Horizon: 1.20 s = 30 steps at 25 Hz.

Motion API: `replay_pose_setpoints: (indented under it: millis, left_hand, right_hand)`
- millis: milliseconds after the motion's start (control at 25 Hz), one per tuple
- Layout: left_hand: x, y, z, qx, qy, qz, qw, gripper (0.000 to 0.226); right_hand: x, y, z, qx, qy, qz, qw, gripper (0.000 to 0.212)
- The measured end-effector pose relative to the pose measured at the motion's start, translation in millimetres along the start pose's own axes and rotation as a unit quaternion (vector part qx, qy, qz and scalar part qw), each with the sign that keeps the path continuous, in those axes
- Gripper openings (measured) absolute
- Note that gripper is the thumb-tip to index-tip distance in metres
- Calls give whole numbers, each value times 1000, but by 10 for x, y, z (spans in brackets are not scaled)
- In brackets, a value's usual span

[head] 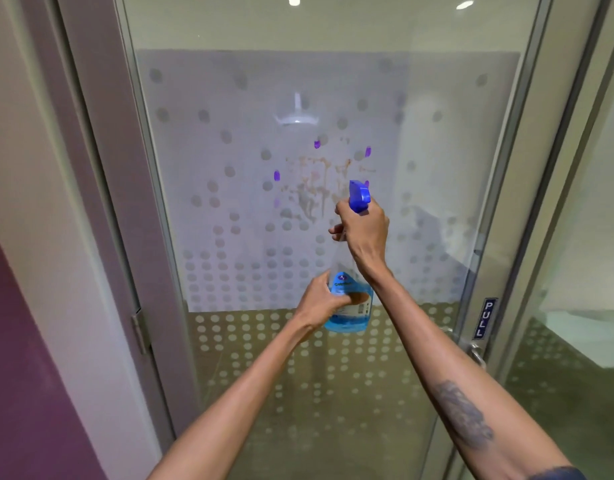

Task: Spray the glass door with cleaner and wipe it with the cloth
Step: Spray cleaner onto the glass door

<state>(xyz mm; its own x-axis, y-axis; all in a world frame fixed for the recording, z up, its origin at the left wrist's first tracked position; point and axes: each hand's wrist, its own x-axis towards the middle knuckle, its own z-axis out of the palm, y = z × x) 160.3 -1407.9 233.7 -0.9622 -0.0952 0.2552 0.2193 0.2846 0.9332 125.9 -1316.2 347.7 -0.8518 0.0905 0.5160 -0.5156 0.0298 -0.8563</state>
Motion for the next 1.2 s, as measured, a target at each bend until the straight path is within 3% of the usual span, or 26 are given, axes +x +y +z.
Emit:
replay_pose_setpoints:
  millis: [240,360,520,720,960,1200]
  left_hand:
    - [2,205,250,10,-14,24,1000,37]
    - [-27,274,392,0,-34,44,998,25]
    - [-126,265,496,-3,-42,53,998,31]
    - [-299,173,280,-3,-16,25,1000,36]
    - [-474,-2,-198,-4,48,-1,999,40]
    - [-607,-266,-445,1,37,-34,999,33]
  right_hand:
    - [69,-7,-273,7,65,-34,997,16]
    - [79,-26,-439,-4,103,-37,994,33]
    - [-25,-49,-555,-61,137,-27,988,47]
    - [-204,-130,-328,18,37,-31,999,21]
    - [-477,-262,246,-43,-15,-34,998,38]
    - [-630,-150,521,-32,-58,16,998,31]
